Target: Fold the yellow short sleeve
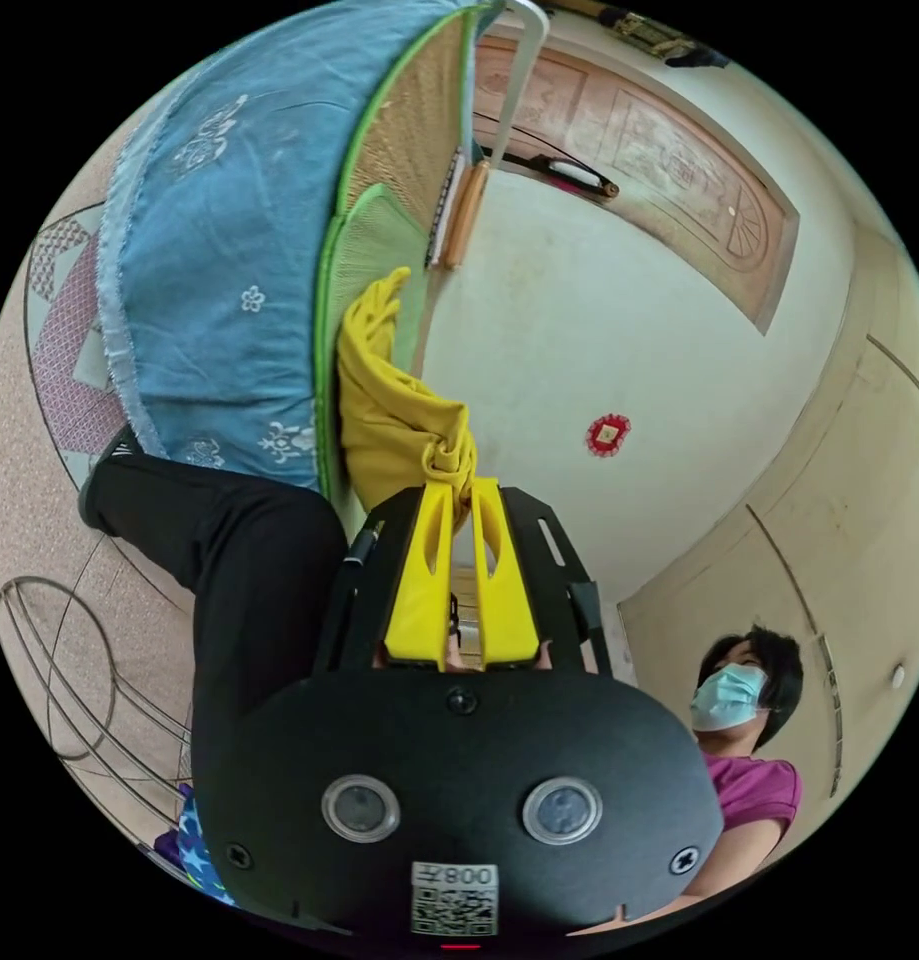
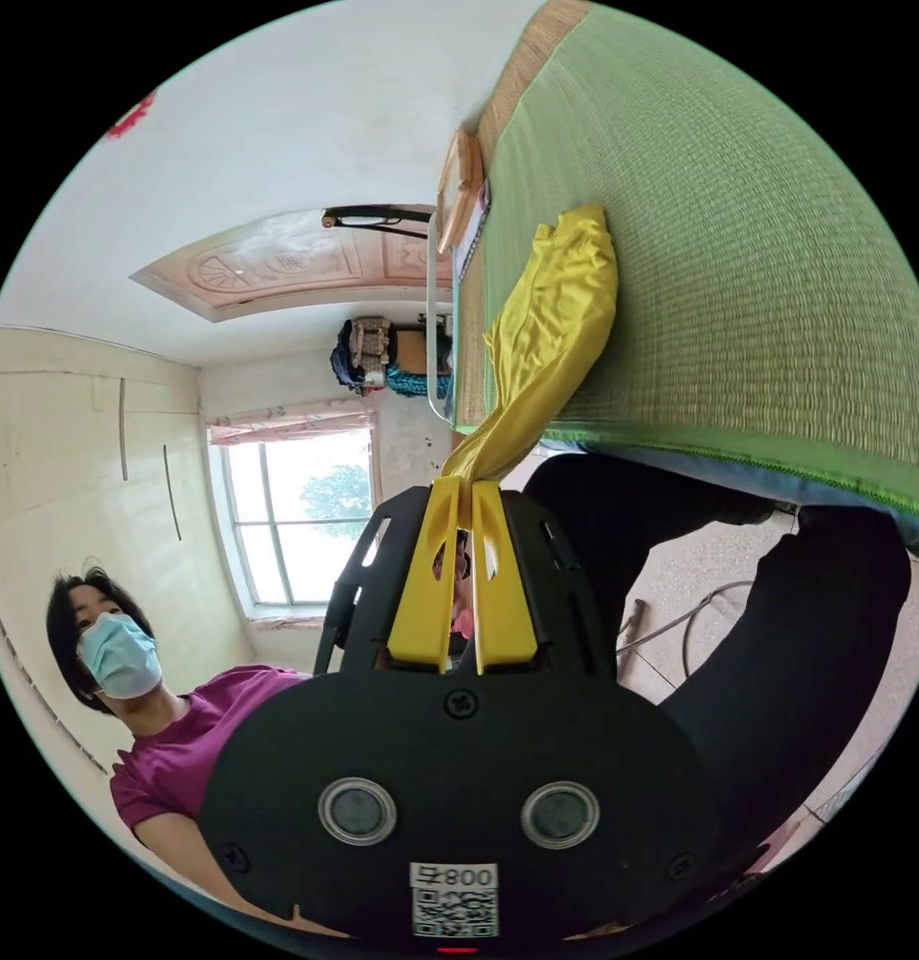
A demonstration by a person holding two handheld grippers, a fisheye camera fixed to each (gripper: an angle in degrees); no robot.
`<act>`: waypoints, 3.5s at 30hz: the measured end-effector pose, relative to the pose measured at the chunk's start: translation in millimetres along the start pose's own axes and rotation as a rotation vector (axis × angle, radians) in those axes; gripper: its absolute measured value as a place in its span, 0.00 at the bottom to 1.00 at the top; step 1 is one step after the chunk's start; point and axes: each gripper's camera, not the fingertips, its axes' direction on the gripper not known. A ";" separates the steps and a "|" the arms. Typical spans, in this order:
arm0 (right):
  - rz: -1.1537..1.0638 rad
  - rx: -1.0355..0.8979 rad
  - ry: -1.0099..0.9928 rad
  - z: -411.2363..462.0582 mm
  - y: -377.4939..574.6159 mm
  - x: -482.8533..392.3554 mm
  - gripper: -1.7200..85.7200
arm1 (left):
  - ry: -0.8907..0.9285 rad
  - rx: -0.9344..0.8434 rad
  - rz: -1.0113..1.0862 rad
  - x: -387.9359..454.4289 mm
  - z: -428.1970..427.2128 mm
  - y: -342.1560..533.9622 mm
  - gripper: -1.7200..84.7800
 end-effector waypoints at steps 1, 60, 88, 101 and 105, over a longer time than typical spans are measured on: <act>-0.009 0.001 -0.009 -6.1 3.8 -0.8 0.04 | 0.011 -0.013 0.022 17.6 6.9 0.6 0.06; 0.004 0.984 0.277 -1161.0 282.4 231.9 0.04 | -0.160 -1.243 0.211 347.6 1187.7 294.4 0.05; 0.065 1.165 0.559 -1115.9 396.8 256.8 0.02 | -0.316 -1.393 0.208 342.5 1270.8 367.1 0.03; 0.130 1.011 0.801 -1014.8 343.7 249.5 0.02 | -0.455 -1.312 0.269 332.9 1227.8 285.2 0.05; -0.025 1.044 0.782 -962.8 357.9 217.3 0.03 | -0.575 -1.150 0.234 320.0 1186.9 217.8 0.08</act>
